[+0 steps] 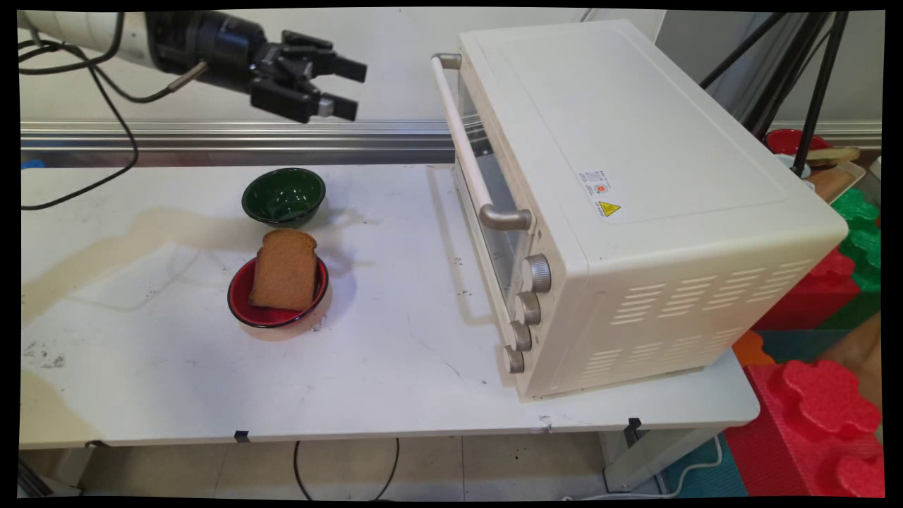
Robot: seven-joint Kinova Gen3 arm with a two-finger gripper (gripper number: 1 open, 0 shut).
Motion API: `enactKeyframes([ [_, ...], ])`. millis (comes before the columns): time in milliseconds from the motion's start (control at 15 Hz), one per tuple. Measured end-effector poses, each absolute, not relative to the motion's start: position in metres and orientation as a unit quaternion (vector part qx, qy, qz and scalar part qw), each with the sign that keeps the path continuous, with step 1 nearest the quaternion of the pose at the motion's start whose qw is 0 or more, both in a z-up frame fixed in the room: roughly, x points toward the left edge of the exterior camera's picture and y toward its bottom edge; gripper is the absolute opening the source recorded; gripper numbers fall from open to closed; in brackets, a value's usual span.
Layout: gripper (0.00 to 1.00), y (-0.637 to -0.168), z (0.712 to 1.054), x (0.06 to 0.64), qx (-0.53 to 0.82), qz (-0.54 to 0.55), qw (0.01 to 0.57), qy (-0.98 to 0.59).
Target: Open the oven
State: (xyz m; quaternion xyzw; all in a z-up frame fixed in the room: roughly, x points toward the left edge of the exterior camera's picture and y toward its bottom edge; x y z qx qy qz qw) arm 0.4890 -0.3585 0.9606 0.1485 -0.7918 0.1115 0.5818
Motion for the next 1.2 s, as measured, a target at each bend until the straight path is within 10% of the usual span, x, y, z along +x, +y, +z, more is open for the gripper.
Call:
enactKeyframes([
  [867, 1.0, -0.399, 0.954, 0.425, 0.141, 0.126, 0.582, -0.791],
  [933, 0.0, -0.402, 0.954, 0.422, 0.14, 0.126, 0.581, -0.792],
  [1200, 0.0, -0.407, 0.951, 0.414, 0.138, 0.128, 0.577, -0.795],
])
